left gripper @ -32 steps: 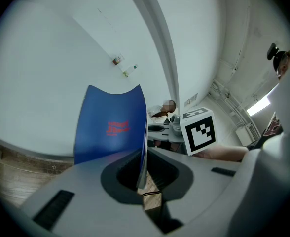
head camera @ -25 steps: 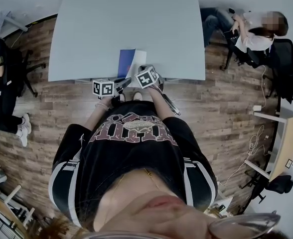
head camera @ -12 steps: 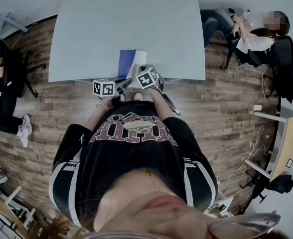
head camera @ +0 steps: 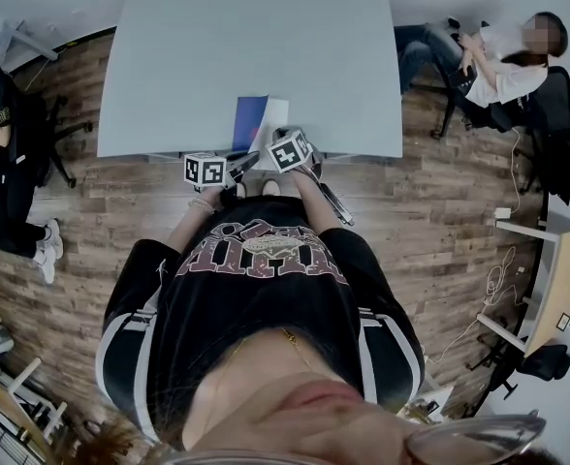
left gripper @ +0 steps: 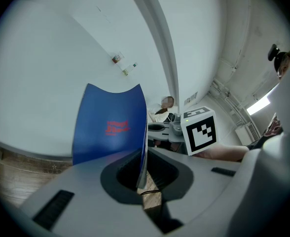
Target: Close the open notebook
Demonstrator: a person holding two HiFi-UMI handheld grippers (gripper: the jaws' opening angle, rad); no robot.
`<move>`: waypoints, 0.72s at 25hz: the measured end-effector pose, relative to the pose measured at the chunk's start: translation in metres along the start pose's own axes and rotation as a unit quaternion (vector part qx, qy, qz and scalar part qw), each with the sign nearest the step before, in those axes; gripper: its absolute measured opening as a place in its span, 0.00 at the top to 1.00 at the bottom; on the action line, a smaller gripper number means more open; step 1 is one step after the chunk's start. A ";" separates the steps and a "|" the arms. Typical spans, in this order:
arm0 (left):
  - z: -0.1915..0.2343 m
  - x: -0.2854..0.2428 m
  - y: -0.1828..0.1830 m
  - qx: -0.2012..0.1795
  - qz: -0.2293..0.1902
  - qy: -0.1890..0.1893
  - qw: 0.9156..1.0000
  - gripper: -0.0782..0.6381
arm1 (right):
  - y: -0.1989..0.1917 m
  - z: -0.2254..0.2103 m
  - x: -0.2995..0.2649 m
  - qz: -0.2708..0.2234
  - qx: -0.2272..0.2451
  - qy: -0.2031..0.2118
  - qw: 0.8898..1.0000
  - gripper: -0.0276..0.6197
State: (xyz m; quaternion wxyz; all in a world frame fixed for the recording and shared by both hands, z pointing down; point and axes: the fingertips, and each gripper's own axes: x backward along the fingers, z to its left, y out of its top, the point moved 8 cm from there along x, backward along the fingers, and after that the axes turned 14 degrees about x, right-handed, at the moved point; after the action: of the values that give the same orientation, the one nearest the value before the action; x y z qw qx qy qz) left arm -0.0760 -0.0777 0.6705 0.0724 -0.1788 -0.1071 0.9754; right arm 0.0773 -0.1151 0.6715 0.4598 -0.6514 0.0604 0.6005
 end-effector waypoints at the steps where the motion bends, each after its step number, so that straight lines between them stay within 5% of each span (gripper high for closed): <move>1: -0.001 0.000 0.001 -0.001 0.001 0.001 1.000 0.82 | 0.000 0.000 0.000 0.000 -0.001 0.000 1.000 0.93; 18: -0.002 -0.002 0.001 -0.005 0.000 0.011 1.000 0.82 | 0.001 0.000 0.001 -0.004 0.010 -0.003 1.000 0.93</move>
State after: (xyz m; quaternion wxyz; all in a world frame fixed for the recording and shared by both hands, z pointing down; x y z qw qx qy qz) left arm -0.0738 -0.0782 0.6694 0.0731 -0.1897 -0.1108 0.9728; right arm 0.0774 -0.1153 0.6700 0.4690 -0.6449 0.0622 0.6002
